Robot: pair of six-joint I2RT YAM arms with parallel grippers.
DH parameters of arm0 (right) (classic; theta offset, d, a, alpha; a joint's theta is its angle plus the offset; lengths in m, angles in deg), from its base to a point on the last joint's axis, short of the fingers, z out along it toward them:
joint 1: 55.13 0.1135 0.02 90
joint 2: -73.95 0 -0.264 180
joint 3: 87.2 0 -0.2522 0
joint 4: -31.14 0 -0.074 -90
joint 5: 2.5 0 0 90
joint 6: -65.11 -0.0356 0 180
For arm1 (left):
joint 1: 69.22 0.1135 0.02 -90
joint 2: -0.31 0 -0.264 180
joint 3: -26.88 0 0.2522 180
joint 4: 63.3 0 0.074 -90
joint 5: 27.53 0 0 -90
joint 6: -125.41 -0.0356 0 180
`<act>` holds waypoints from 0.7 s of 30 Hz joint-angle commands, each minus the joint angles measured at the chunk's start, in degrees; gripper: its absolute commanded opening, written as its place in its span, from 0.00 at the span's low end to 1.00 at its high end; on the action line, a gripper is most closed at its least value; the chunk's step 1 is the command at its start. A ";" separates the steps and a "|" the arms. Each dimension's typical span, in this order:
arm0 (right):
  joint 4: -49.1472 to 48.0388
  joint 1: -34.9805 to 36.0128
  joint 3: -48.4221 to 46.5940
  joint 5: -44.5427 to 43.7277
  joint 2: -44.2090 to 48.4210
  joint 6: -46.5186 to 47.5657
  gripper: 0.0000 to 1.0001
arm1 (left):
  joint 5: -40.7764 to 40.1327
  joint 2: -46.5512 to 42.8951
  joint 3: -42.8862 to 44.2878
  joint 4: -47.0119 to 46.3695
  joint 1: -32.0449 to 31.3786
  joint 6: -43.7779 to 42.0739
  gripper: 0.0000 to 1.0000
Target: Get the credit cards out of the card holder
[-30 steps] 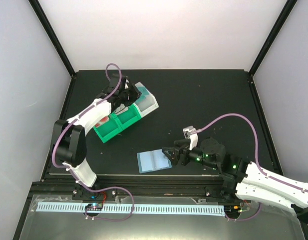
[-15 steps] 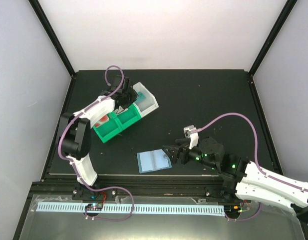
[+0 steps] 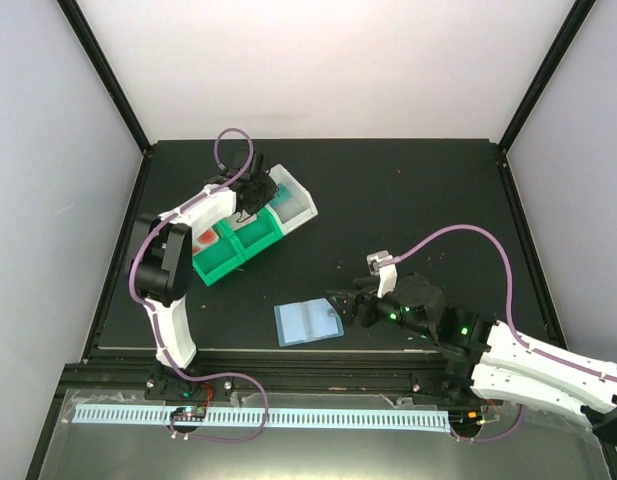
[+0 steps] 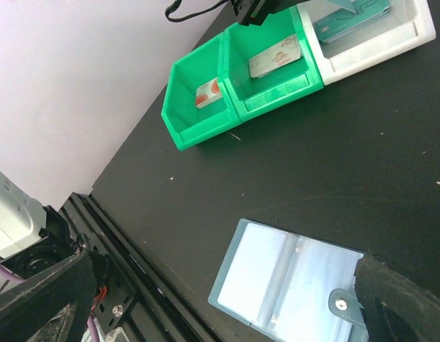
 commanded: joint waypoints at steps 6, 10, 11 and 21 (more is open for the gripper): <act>1.03 -0.21 -1.65 -4.44 1.61 -0.69 1.00 | -2.43 3.34 4.64 0.88 0.47 -0.02 0.06; 1.63 -0.21 -1.45 -5.79 1.95 -0.77 1.00 | -3.63 4.34 5.30 0.89 0.56 -0.30 0.10; 1.61 -0.17 -1.35 -5.98 2.00 -0.77 1.00 | -3.73 4.59 5.52 1.05 0.62 -0.43 0.11; 1.56 -0.19 -2.29 -7.05 1.03 0.73 1.00 | -5.24 5.60 7.81 2.70 0.73 -1.97 0.06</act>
